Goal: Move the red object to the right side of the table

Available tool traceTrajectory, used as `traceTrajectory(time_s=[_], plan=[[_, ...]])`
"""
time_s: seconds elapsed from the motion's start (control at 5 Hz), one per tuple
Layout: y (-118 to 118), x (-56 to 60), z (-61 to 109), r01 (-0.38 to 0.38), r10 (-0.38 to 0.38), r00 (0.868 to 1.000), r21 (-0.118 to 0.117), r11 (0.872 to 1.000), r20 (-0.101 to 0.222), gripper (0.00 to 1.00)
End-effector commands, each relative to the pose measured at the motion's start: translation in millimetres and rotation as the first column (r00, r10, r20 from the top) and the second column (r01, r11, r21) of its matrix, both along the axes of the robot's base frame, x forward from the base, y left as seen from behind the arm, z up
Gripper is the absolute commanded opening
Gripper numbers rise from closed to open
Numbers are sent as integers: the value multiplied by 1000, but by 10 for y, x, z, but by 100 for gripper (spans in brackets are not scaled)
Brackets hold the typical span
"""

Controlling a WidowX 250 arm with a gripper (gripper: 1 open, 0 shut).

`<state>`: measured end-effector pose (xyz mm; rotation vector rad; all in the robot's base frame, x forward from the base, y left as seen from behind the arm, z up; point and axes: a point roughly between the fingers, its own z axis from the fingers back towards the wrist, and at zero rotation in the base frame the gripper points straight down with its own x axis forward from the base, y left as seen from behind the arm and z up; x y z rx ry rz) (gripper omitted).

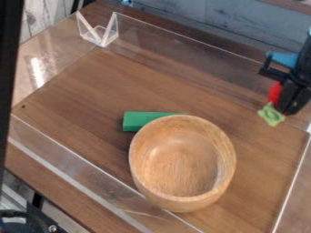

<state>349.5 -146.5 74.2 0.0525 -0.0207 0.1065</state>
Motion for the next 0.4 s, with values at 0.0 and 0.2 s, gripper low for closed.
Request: traceTrajectory(time_s=[0.0, 0.2], plan=[[-105, -27, 60, 2, 1, 998, -46, 999, 58, 0], [-110, -88, -76, 6, -2, 998, -68, 998, 55, 0]])
